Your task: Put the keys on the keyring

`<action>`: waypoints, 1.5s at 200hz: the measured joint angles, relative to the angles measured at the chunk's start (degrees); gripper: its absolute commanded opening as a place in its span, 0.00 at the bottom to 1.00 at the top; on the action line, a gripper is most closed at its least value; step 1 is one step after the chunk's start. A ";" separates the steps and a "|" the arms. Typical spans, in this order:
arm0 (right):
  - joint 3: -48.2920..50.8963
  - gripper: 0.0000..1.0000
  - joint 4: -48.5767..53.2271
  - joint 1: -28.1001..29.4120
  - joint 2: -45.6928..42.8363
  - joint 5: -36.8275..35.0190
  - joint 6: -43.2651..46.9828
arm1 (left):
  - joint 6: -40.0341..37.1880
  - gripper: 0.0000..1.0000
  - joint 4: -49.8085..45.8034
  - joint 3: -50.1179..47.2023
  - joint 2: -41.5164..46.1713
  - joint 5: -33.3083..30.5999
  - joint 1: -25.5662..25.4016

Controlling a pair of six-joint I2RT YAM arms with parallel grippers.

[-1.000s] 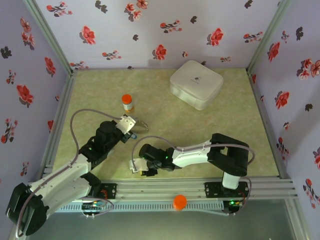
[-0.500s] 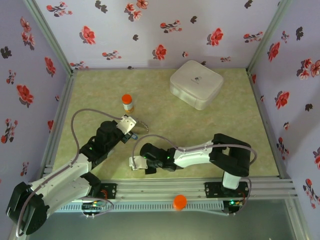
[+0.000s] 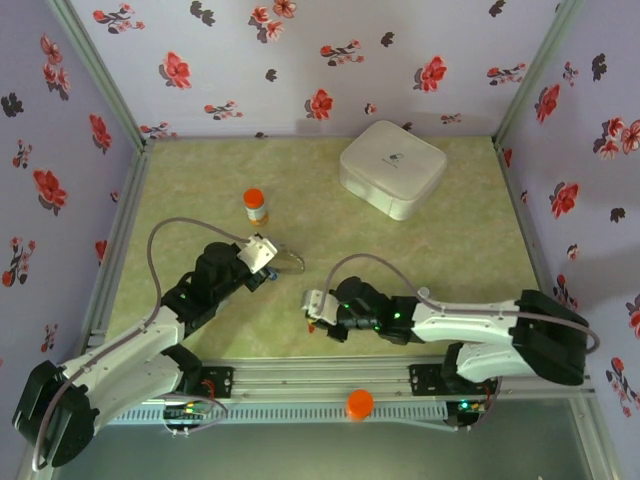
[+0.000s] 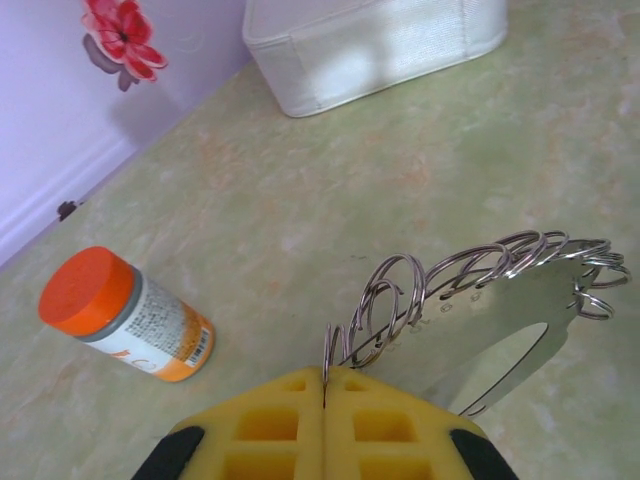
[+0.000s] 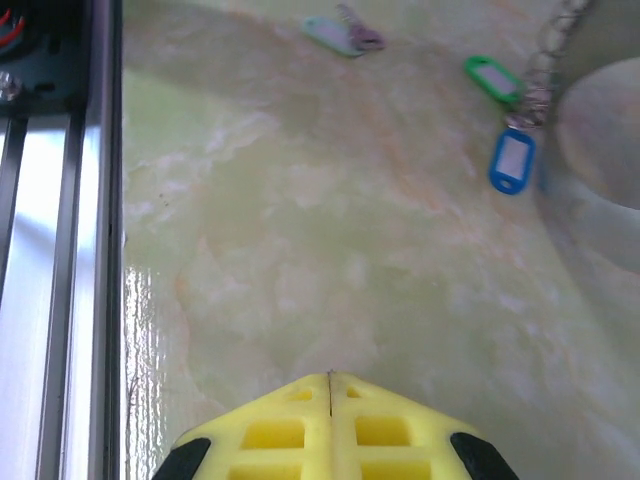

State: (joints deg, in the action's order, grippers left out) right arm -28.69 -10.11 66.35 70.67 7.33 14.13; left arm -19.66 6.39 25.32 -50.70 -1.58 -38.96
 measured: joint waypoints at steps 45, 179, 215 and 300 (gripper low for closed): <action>3.26 0.00 2.51 -5.51 -11.45 -0.20 -6.99 | -0.52 0.00 -2.01 0.02 -0.85 6.51 -0.59; -3.74 0.00 10.12 -12.37 -16.63 1.51 -7.13 | 1.14 0.00 -7.08 1.79 -4.90 28.79 -1.99; -5.84 0.00 7.61 -12.85 -10.45 6.08 -5.42 | 3.34 0.00 -7.26 2.29 -5.70 30.58 -2.08; -8.87 0.00 3.96 -13.22 -3.50 14.58 -4.04 | 5.86 0.00 -7.06 2.40 -6.43 31.87 -2.08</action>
State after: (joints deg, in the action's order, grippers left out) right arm -37.56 -6.15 53.12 67.18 21.91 10.09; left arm -13.80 -0.67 27.73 -57.12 30.28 -41.04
